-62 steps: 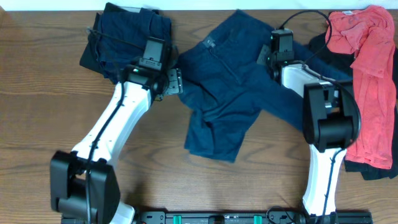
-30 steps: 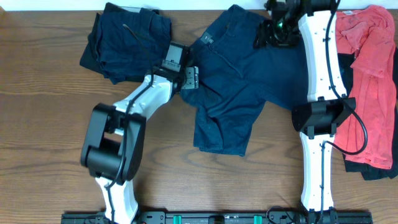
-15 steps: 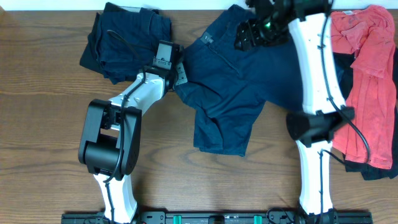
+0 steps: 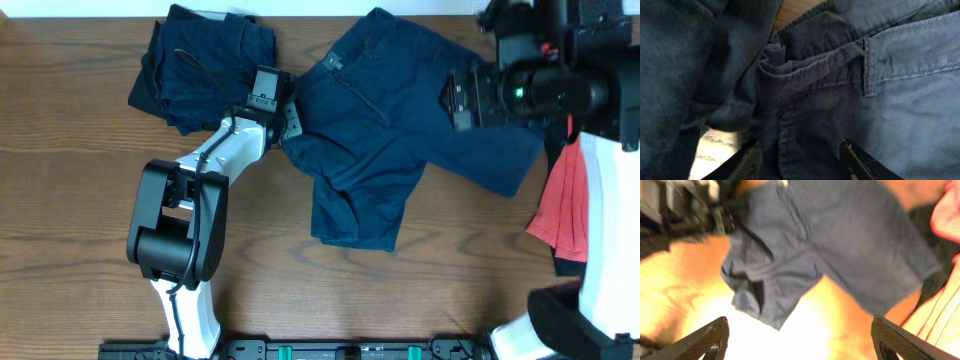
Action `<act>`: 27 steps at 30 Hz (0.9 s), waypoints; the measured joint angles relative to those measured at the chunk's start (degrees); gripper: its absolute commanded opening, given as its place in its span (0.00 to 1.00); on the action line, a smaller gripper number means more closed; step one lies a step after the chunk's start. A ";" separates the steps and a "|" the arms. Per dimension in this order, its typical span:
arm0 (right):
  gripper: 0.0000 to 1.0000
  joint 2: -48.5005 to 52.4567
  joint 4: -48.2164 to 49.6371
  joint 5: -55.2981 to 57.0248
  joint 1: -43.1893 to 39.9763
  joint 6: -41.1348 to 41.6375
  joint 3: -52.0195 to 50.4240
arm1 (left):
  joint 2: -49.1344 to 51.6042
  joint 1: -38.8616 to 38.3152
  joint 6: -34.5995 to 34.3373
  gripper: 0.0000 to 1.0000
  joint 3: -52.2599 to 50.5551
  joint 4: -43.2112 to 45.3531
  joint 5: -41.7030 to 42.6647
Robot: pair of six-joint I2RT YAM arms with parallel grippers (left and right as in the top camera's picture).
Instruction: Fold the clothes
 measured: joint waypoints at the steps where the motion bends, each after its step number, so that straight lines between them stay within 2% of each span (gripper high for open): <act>1: 0.86 -0.48 -0.07 -0.09 0.00 0.33 -2.91 | 0.00 0.00 0.00 0.53 0.00 -0.24 0.02; 4: 0.84 -0.33 0.24 -1.11 0.20 1.07 -11.89 | 0.00 0.00 0.00 0.51 0.00 -0.92 -0.02; 7: 0.85 0.48 3.37 -2.12 2.05 1.46 -22.16 | 0.00 0.00 -0.17 0.28 0.00 -1.38 -0.07; 10: 0.86 0.50 10.73 -3.65 5.70 1.53 -32.02 | 0.00 0.00 -0.17 0.06 0.00 -1.62 -0.15; 19: 0.86 0.76 37.83 -10.16 14.93 -0.46 -59.19 | 0.00 -0.31 -0.22 0.06 0.00 -1.70 -0.04; 23: 0.83 0.85 45.05 -12.94 16.57 -3.10 -67.54 | 0.00 -0.42 -0.22 0.06 0.00 -2.16 -0.04; 27: 0.79 0.85 49.86 -14.73 17.53 -6.32 -71.45 | 0.00 -0.42 -0.26 0.06 0.00 -2.29 -0.02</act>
